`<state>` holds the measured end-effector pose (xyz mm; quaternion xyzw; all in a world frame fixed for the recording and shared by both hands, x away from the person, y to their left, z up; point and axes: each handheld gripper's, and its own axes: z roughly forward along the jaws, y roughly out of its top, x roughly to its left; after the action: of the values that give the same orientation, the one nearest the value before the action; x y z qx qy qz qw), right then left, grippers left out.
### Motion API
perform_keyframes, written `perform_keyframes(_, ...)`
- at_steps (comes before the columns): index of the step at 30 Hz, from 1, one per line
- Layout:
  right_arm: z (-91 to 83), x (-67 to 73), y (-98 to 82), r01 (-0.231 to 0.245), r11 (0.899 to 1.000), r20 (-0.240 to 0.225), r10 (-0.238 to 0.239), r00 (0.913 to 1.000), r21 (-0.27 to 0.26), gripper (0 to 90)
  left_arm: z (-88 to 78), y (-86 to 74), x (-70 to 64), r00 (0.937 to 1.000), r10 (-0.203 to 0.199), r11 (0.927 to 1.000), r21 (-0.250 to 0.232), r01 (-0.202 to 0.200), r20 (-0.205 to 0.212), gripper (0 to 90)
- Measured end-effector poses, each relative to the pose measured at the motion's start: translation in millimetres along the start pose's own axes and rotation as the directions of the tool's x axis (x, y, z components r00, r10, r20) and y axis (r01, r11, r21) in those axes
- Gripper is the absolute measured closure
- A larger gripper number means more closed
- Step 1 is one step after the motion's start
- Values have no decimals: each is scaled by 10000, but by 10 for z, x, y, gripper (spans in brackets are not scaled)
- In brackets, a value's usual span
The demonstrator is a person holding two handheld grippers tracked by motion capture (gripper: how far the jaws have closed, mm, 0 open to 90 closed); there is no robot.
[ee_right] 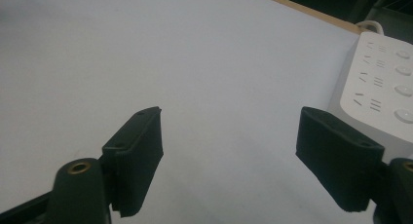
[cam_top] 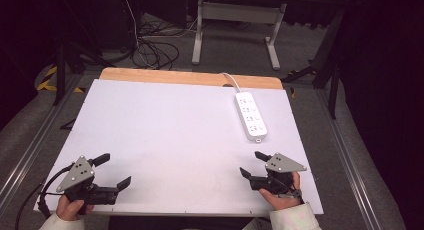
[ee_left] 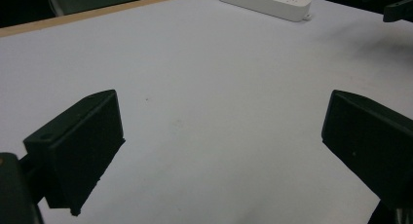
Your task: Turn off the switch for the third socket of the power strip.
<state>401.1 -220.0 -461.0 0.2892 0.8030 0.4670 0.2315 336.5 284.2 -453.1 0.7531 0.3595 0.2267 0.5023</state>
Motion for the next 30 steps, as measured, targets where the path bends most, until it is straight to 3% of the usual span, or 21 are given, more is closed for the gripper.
perform_keyframes(7,-5,4,9,47,10000,2,-47,10000,-33,254,-22,-2,1,9999,-8,9989,-474,0,-161,19)
perform_keyframes(15,-15,20,38,5,10000,-22,-5,10000,30,254,-27,7,-4,10000,-11,9986,-522,11,3,18)
perform_keyframes(21,-16,32,65,148,9998,-13,-148,9999,98,261,-37,10,-11,9992,207,9986,-486,-223,-343,19)
perform_keyframes(30,-27,41,114,300,9995,-62,-300,9995,36,315,-43,13,-6,9990,164,9991,-379,-180,-404,21)
